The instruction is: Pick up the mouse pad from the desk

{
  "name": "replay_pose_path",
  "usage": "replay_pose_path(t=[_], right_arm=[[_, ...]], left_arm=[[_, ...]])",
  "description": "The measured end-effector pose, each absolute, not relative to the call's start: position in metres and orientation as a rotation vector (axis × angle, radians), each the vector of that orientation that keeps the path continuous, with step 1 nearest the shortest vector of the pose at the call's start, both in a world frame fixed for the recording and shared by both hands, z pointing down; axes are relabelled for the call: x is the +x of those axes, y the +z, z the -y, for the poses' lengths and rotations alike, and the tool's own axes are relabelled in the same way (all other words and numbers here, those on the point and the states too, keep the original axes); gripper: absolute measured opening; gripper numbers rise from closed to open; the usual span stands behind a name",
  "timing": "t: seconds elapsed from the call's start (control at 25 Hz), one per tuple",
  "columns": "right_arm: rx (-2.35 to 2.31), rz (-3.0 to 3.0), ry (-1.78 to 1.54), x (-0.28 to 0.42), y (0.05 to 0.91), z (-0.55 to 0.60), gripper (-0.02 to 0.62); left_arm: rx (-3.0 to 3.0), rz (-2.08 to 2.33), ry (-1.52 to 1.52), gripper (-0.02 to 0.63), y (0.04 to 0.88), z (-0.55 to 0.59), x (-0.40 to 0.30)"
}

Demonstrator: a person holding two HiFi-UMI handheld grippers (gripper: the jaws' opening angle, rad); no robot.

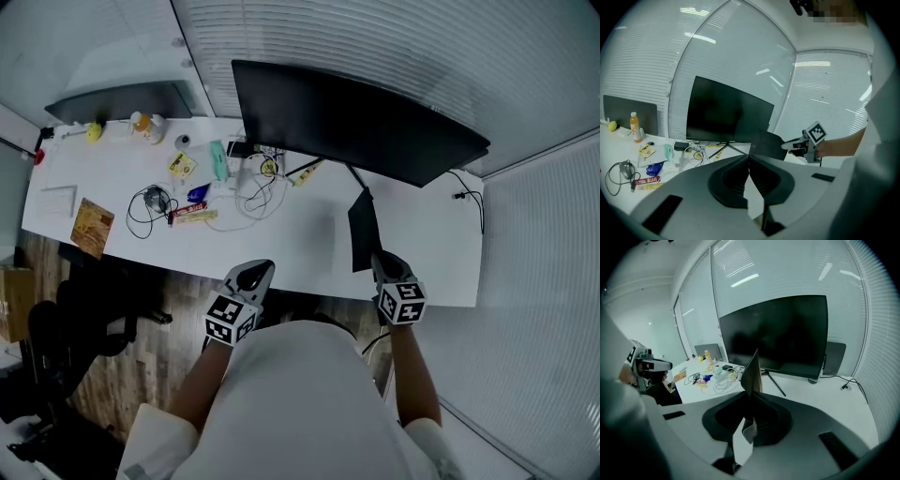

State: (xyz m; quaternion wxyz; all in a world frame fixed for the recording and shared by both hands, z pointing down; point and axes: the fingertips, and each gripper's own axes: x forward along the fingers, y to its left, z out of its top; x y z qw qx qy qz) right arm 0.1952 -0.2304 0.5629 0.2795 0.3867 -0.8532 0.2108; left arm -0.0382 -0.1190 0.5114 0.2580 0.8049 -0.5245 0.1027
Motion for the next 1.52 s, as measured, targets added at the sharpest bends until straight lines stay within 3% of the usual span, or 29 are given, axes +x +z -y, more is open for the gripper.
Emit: replay_pose_path(t=[0.92,1.52], right_arm=[[1.18,2.596,0.432,0.2,0.414,0.245,0.055],[1.233,2.644,0.321,0.222,0.376,0.235,0.055]], left_arm=[[2.3,1.557,0.181,0.018,0.431,0.156,-0.055],[2.353,1.596,0.155,0.018,0.395,0.165,-0.054]])
